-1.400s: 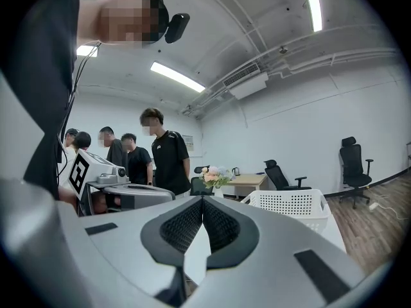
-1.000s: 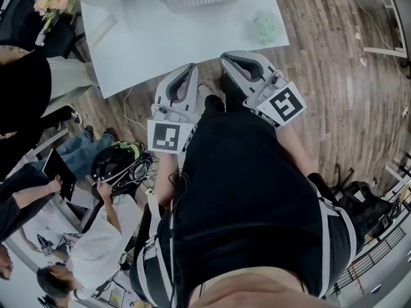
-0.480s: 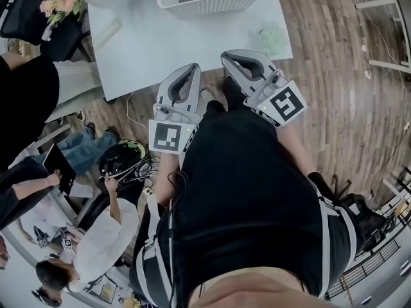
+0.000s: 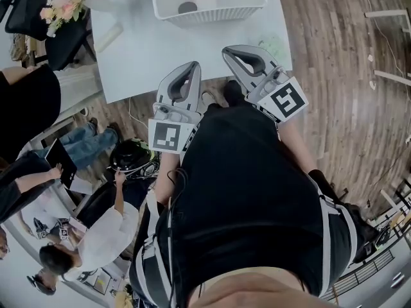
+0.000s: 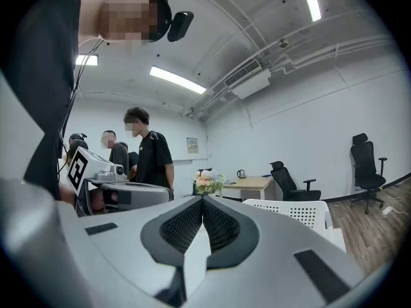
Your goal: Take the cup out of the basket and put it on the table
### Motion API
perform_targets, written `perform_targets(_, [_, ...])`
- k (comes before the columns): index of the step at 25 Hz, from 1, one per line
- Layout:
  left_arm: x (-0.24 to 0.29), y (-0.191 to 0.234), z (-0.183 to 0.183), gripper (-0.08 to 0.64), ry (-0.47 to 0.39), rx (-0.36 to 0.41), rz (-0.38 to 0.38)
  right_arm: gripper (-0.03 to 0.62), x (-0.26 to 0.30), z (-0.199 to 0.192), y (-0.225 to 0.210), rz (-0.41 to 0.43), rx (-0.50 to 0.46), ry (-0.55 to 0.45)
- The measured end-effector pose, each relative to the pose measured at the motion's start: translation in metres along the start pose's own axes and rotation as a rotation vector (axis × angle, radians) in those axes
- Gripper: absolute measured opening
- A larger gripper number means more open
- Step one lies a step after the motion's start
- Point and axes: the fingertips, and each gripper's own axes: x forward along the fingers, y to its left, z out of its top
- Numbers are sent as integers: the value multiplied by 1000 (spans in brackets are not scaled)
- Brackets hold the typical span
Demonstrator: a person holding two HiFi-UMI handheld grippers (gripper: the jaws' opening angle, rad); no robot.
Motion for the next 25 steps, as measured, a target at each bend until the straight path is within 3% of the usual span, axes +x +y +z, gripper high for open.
perform_targets(11, [68,2,12,20,3,1,63,18,-3,3,-64,43,31,-21])
perform_targets(18, [91,2,8,20,26,1,115,18,-4,5,-87,76,38,-30])
perform_targets(25, [97,8,5,20,48,2,110,18,8,1,-96,77,47,-24])
